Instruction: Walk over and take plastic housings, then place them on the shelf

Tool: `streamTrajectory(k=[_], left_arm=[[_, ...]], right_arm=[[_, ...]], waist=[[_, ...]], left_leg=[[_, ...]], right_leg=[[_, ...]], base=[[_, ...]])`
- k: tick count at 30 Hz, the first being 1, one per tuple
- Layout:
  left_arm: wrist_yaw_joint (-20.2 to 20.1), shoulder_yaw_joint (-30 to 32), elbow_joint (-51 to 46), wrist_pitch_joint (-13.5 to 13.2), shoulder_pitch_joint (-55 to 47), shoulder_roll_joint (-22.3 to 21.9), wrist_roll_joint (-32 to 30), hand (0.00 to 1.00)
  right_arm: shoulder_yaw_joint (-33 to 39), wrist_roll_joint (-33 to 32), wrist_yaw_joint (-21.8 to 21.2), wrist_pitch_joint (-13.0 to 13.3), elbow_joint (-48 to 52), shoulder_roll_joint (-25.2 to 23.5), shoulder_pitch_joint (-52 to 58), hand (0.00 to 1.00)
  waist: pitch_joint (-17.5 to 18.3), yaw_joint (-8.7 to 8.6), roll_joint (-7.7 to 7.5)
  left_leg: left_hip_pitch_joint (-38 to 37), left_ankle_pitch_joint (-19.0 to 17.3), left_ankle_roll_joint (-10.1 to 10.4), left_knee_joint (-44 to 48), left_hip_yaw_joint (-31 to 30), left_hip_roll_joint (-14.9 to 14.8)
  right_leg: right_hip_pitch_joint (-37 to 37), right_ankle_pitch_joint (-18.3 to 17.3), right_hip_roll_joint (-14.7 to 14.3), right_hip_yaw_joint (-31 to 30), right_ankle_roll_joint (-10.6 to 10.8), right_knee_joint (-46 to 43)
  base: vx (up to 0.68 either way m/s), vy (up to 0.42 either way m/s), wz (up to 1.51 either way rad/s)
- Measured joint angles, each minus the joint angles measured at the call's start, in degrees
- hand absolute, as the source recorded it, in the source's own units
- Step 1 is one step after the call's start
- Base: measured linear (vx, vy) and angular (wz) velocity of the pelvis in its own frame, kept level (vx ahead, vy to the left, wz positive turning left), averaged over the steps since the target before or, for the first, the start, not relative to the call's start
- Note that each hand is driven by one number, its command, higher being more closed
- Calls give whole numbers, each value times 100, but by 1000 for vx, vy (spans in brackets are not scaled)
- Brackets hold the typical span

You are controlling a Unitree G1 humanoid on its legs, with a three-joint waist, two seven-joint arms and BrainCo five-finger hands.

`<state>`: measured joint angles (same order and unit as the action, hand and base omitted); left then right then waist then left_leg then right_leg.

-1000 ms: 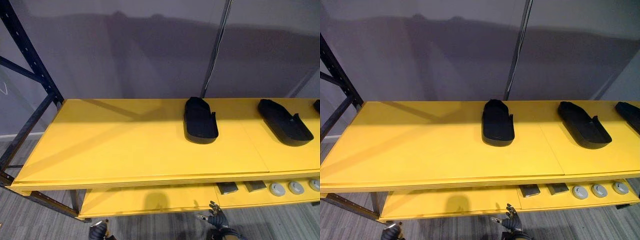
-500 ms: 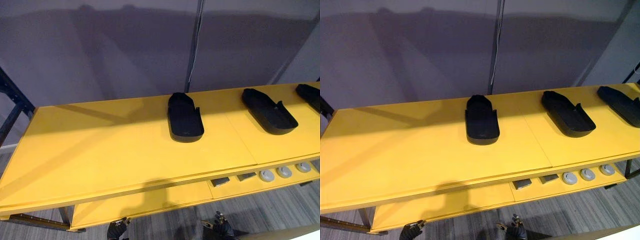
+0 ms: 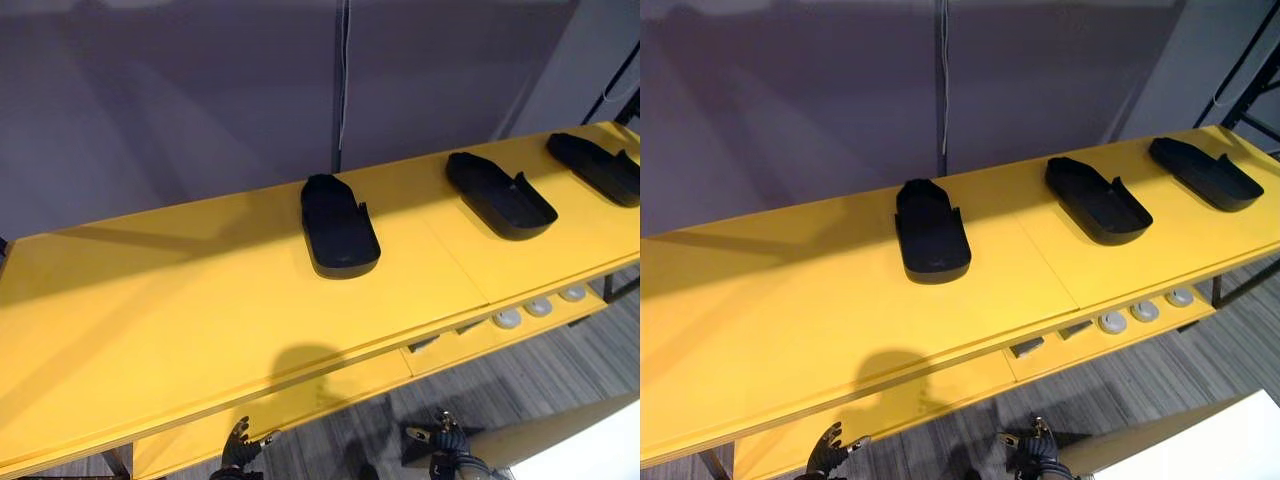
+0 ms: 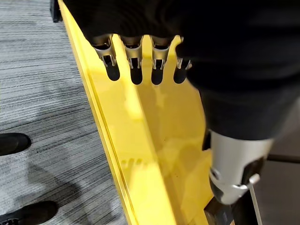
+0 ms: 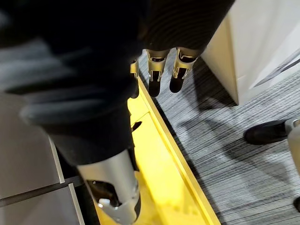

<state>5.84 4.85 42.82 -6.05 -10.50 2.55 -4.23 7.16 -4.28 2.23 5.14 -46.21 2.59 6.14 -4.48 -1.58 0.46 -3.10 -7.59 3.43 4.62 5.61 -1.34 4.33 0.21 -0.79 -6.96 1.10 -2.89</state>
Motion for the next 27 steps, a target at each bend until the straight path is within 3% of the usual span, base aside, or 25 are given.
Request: streamTrajectory(k=[4, 7, 9, 10, 11, 12, 14, 16, 17, 18, 21, 27], left_arm=[[1, -58, -9, 1, 163, -15, -1, 0], [1, -94, -136, 0, 312, -14, 6, 0], [-1, -221, -231, -2, 410, -13, 7, 0], [-5, -294, -281, -2, 467, -4, 6, 0], [-12, -302, -328, 1, 509, -2, 3, 0], [-14, -302, -341, 3, 527, -3, 3, 0], [-26, -307, -353, 11, 570, 30, 1, 0], [-35, -285, -347, 23, 620, 72, 2, 0], [-32, -290, -272, 68, 644, 12, 2, 0], [-77, -312, -275, 57, 604, -94, 1, 0], [-125, -441, -45, 65, 648, -100, 3, 0], [-125, -533, 354, 85, 618, -100, -44, 0]], right_arm=[[-160, 60, 0, -2, 108, 2, -112, 0], [-169, 61, 8, -4, 527, -8, -284, 0], [-165, 66, 39, -2, 753, -1, -285, 0], [-173, 67, 41, -2, 759, -30, -285, 0], [-175, 92, 41, -3, 757, -33, -235, 0], [-170, 133, 41, -3, 757, -33, -187, 0], [-171, 214, 24, -2, 699, -30, 24, 0], [-192, 312, -18, -11, 459, -32, 49, 0], [-227, 347, -19, -37, 269, 62, 0, 0], [-260, 407, -19, -49, 147, 151, -35, 0], [-281, 440, -23, -50, 11, 147, -154, 0], [-126, 463, -20, -51, -208, 143, -176, 0]], waist=[[-235, 70, -12], [-380, 125, -144], [-439, 108, -181], [-458, 132, -171], [-478, 125, -163], [-489, 125, -146], [-451, 103, -195], [-361, 111, -328], [-268, 100, -195], [-152, 155, -56], [-128, 107, -52], [-93, 46, -44]], left_leg=[[25, -154, -249, 238, 401, -40], [325, -238, -368, 477, 889, -48], [593, -259, -441, 700, 1097, -87], [692, -269, -478, 817, 1214, -130], [731, -269, -477, 911, 1236, -198], [731, -269, -477, 955, 1222, -233], [741, -234, -418, 1038, 1168, -279], [877, -239, -328, 1194, 1153, -237], [1030, -179, -238, 1175, 1056, -300], [1044, -25, -174, 866, 890, -306], [938, 223, -76, 507, 998, -363], [577, 244, -87, 246, 1230, -417]], right_leg=[[180, 201, -116, -450, 52, -124], [608, 377, -166, -852, 180, -239], [890, 334, 30, -321, 158, -419], [1142, 253, 195, 150, 187, -992], [1248, -210, 311, 495, 91, -1781], [1239, -441, 350, 599, 88, -2099], [952, -1150, 528, 649, 285, -2782], [688, -1564, 755, 624, 559, -2435], [639, -1414, 588, 663, 288, -2005], [611, -1193, 400, 563, 185, -1635], [761, -1090, 262, 421, 90, -1608], [600, -836, 81, 16, 135, -1243]], base=[[-187, 57, -61], [-261, 48, -81], [-347, 35, -55], [-167, -9, -32], [-108, -37, -26], [-35, -114, -3], [11, -209, 10], [17, -292, 4], [-7, -196, -24], [-14, -147, -37], [-17, -87, -33], [23, -16, -45]])
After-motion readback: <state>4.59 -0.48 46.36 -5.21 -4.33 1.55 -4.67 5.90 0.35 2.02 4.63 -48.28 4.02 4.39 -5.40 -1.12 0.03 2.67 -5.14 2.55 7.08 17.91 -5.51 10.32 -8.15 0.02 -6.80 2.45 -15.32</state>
